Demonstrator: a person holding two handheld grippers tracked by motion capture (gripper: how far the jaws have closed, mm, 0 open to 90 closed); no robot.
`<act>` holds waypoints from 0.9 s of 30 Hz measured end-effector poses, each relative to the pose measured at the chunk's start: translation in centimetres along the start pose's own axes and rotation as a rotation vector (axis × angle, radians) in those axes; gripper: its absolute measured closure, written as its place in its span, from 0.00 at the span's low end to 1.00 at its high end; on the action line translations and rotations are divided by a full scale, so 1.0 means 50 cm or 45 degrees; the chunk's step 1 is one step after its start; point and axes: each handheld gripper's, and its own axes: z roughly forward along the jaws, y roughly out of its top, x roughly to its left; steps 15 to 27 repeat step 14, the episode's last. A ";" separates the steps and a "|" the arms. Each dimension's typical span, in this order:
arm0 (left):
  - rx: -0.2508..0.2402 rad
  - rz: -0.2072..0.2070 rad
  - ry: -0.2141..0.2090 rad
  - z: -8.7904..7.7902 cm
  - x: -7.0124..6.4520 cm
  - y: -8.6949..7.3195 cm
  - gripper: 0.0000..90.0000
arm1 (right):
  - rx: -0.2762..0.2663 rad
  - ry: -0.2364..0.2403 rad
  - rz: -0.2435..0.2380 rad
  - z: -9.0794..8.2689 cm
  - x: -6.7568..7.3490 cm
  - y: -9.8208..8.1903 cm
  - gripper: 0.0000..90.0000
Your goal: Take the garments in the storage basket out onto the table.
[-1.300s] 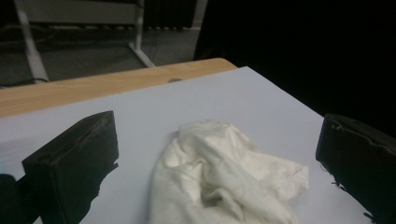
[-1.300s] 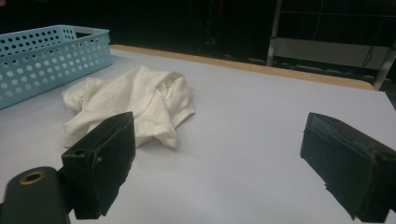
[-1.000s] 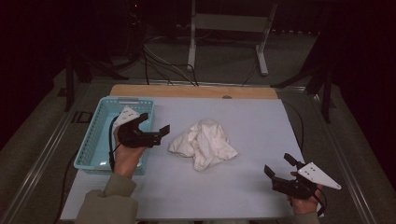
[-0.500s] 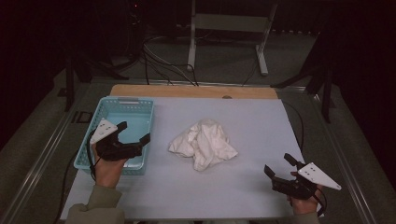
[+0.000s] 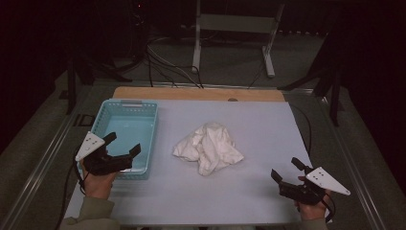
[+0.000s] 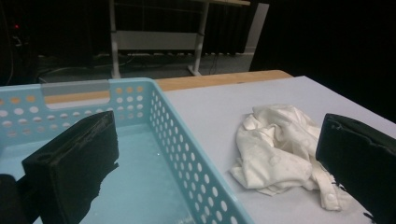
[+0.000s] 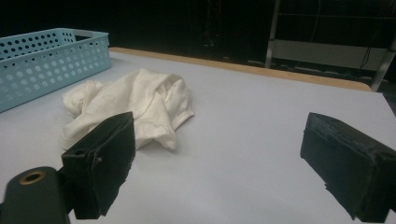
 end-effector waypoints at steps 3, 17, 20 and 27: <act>-0.012 -0.004 0.000 -0.006 0.002 -0.004 0.00 | 0.000 0.001 0.000 0.000 -0.001 0.000 0.12; -0.031 -0.023 0.005 -0.010 0.006 -0.010 0.00 | -0.001 0.000 0.005 -0.002 -0.004 -0.001 0.12; -0.031 -0.023 0.005 -0.010 0.006 -0.010 0.00 | -0.001 0.000 0.005 -0.002 -0.004 -0.001 0.12; -0.031 -0.023 0.005 -0.010 0.006 -0.010 0.00 | -0.001 0.000 0.005 -0.002 -0.004 -0.001 0.12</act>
